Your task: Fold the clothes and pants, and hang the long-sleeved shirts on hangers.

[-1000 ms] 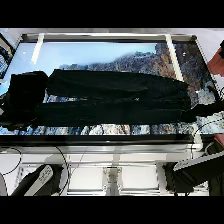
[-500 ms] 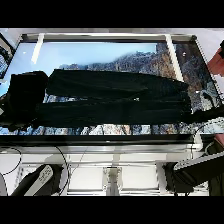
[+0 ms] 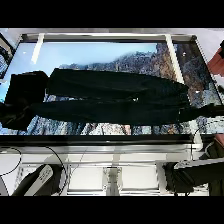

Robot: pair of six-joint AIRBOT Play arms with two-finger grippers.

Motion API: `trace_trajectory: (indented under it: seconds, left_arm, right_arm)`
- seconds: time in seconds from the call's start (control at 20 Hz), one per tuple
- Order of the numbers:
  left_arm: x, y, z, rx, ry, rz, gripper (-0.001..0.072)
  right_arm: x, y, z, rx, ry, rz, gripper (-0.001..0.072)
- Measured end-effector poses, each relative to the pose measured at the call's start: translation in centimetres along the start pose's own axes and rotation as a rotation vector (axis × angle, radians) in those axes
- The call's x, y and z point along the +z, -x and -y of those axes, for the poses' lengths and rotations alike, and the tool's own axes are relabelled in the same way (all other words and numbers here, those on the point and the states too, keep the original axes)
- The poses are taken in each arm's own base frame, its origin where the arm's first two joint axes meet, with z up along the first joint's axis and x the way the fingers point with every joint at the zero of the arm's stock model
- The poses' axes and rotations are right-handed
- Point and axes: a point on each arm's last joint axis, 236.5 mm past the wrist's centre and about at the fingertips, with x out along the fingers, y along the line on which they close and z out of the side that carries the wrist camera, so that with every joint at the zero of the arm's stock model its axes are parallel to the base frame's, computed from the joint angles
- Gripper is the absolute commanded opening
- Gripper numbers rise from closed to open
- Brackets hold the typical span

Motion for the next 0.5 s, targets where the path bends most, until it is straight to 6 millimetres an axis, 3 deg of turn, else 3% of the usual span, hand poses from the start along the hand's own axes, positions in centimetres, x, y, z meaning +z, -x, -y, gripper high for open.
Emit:
trace_trajectory:
  seconds: [0.35,0.5]
  left_arm:
    - [2.0,4.2,1.3,-0.018,-0.026,0.044,0.0037]
    - [1.7,4.7,1.3,-0.012,-0.044,0.027,0.0037]
  right_arm:
    - [2.9,7.7,-5.0,-0.036,0.052,0.308,0.0021]
    - [3.7,10.5,-5.1,-0.115,-0.025,0.425,0.0021]
